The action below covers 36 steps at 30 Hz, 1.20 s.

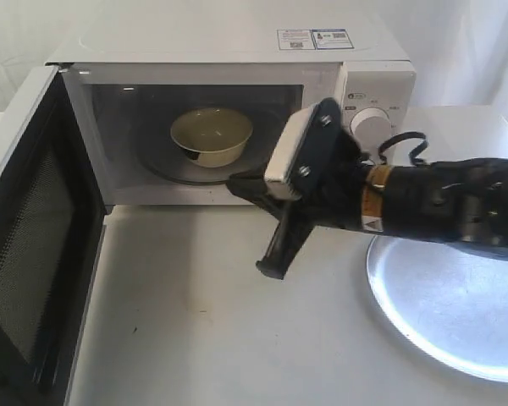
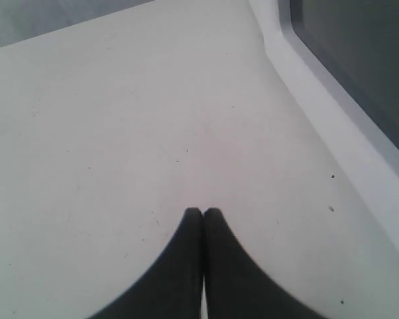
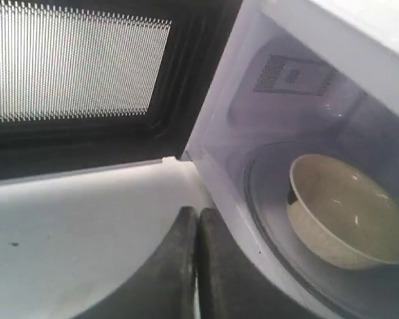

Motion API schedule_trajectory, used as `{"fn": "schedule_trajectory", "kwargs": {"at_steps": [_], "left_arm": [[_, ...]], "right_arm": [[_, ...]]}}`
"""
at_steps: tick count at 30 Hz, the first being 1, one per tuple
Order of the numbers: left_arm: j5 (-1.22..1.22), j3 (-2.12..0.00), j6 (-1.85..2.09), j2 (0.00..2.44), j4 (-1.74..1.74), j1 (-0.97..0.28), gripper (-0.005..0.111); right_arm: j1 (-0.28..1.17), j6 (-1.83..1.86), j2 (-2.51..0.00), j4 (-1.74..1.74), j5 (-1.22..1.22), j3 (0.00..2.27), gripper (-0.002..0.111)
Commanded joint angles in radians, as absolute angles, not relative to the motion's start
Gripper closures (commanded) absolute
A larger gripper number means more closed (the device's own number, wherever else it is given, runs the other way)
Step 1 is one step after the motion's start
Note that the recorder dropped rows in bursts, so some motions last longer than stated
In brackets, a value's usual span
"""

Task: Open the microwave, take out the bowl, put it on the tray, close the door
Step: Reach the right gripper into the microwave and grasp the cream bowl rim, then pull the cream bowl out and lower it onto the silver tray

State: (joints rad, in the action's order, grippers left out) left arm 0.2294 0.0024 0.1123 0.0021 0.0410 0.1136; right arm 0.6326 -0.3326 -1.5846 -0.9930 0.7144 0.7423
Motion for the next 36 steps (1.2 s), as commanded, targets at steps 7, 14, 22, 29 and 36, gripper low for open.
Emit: {"fn": "schedule_trajectory", "kwargs": {"at_steps": [7,14,22,29,36], "left_arm": [[0.232,0.0,0.109,0.0,0.033,0.108,0.107],[0.232,0.0,0.109,0.0,0.033,0.108,0.107],[0.232,0.0,0.109,0.0,0.033,0.108,0.107],[0.232,0.0,0.109,0.0,0.033,0.108,0.107],[0.232,0.0,0.109,0.0,0.033,0.108,0.107]], "right_arm": [[0.71,0.0,-1.986,-0.888,0.469,1.201,0.089],[0.71,0.0,-2.068,-0.891,0.436,1.317,0.03],[0.71,0.0,-2.196,-0.89,0.319,1.45,0.053],[0.795,0.024,-2.172,-0.912,0.253,1.478,0.108],[0.942,0.0,-2.003,-0.912,-0.11,1.438,0.108]]}}
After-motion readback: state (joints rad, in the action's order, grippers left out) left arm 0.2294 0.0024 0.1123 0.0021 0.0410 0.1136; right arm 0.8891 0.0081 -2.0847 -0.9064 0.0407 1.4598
